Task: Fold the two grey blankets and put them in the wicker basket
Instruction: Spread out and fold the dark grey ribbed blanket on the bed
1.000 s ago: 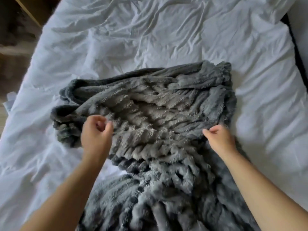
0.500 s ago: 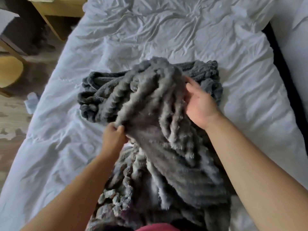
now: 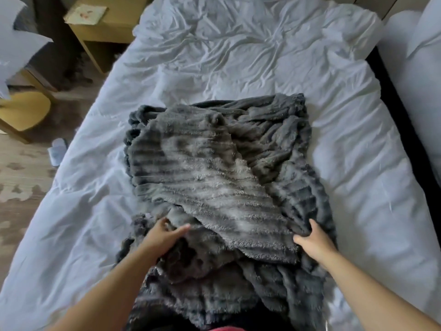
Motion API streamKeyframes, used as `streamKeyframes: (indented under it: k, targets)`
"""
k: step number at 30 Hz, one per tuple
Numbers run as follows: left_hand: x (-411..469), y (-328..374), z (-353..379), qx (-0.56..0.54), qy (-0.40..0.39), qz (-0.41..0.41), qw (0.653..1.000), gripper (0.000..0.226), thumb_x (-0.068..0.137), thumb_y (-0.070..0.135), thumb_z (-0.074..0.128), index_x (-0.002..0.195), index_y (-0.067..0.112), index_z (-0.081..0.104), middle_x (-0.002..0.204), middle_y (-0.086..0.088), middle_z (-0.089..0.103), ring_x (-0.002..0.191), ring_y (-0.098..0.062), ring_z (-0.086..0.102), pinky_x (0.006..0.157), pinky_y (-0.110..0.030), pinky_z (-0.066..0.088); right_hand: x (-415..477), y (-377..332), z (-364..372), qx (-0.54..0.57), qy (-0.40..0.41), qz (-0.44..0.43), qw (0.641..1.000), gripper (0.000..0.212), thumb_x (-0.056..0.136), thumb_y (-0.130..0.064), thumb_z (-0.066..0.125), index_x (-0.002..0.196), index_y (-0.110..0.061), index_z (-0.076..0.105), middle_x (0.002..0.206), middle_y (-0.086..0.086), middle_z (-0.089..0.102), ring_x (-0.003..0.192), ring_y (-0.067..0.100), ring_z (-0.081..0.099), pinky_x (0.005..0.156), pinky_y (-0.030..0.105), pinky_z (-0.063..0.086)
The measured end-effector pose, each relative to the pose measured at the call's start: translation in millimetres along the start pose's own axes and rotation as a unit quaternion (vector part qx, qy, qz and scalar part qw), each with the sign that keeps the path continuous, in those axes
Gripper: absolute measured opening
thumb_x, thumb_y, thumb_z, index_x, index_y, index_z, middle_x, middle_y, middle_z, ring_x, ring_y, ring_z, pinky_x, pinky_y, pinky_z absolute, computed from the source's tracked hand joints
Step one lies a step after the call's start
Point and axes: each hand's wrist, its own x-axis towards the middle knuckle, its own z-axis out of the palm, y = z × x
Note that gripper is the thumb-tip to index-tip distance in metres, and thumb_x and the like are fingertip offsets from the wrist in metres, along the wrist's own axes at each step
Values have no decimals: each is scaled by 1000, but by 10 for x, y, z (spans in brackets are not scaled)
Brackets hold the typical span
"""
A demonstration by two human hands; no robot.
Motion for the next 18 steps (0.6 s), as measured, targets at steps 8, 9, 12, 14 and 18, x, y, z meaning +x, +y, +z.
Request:
streamKeyframes:
  k: [8, 9, 12, 14, 18]
  targets:
    - [-265, 440, 355, 8, -13, 52, 999, 51, 79, 21, 69, 126, 10, 54, 115, -3, 64, 101, -22, 60, 77, -27, 49, -122, -495, -478, -59, 189, -80, 977, 40, 90, -21, 52, 129, -14, 55, 126, 15, 54, 108, 32, 53, 89, 35, 46]
    - [-372, 588, 368, -32, -29, 108, 993, 42, 78, 17, 70, 118, 16, 59, 107, 6, 69, 101, -21, 61, 76, -23, 51, -180, -618, -529, -36, 227, -107, 967, 36, 90, -24, 53, 124, -15, 58, 123, 13, 56, 109, 32, 54, 89, 35, 46]
    - [-763, 1025, 480, 41, -129, 274, 952, 20, 77, 18, 75, 93, 22, 63, 85, 19, 65, 91, -8, 59, 67, -8, 44, -469, -1110, -521, 146, 108, -190, 965, 35, 84, -48, 60, 109, -22, 62, 112, 0, 63, 108, 24, 58, 81, 31, 43]
    - [-938, 1229, 608, 154, -166, 365, 903, 29, 77, 26, 75, 101, 12, 64, 96, 7, 64, 91, -6, 57, 77, -17, 44, -695, -1429, -466, 215, -48, -193, 956, 82, 68, -69, 64, 133, -23, 46, 125, -9, 50, 119, 20, 51, 87, 31, 39]
    - [-979, 1368, 645, 271, -204, 379, 861, 34, 76, 35, 76, 98, 14, 61, 82, 10, 59, 72, -6, 55, 66, -16, 42, -709, -1609, -433, 25, -100, -244, 964, 56, 70, -35, 68, 118, -8, 54, 106, -4, 60, 92, 19, 59, 69, 28, 40]
